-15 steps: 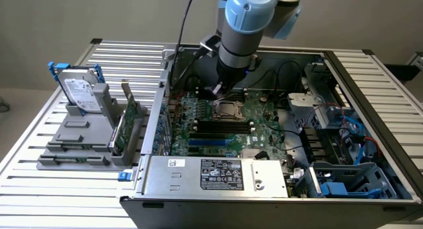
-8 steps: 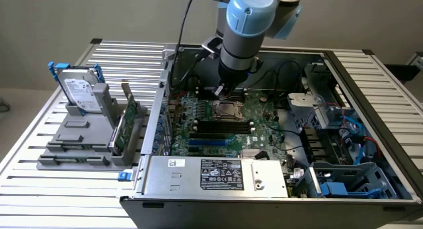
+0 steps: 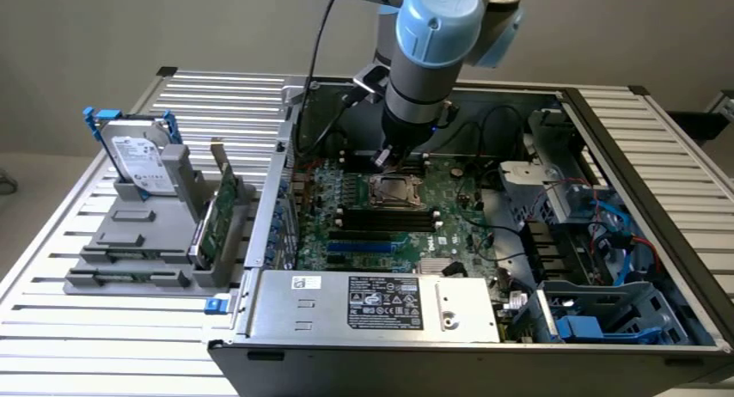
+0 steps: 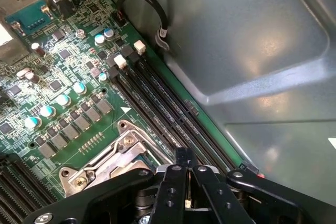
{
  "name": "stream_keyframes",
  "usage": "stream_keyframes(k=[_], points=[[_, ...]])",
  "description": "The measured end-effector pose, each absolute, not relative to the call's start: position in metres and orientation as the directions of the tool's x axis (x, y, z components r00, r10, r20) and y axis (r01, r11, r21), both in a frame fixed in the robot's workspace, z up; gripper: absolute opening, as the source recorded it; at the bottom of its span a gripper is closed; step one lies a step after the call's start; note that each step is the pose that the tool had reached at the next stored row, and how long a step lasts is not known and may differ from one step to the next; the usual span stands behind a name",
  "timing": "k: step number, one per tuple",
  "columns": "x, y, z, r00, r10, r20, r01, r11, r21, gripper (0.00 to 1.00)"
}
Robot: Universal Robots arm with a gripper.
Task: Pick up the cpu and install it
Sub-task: 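Close the cpu cover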
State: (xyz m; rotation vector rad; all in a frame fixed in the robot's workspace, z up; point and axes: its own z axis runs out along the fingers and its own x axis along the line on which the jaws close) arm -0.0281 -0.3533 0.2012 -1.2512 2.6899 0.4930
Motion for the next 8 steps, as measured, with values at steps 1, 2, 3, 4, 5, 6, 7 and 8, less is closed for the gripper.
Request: stream_keyframes(k=[1, 2, 3, 4, 5, 6, 7, 8], points=[[-0.0281, -0.3532, 0.2011, -0.646, -0.719, -0.256, -0.763, 0.602, 0.237, 0.11], [-0.0281, -0.353, 0.201, -0.646, -0.718, -0.257, -0.763, 0.601, 0.238, 0.11], [-0.0281, -0.3528, 0.2008, -0.646, -0.718, -0.257, -0.763, 0.601, 0.238, 0.11], [-0.0281, -0.3525, 0.2006, -0.646, -0.718, -0.258, -0.763, 0.601, 0.238, 0.11], [-0.0281, -0.3522, 0.2004, -0.646, -0.718, -0.258, -0.763, 0.601, 0.238, 0.11], [-0.0281, -0.3519, 0.2002, -0.646, -0.718, -0.258, -0.763, 0.601, 0.238, 0.11], [-0.0281, -0.3516, 0.2, -0.646, -0.718, -0.258, -0.763, 0.601, 0.238, 0.11], [-0.028, -0.3514, 0.1997, -0.646, -0.718, -0.259, -0.763, 0.601, 0.239, 0.11]])
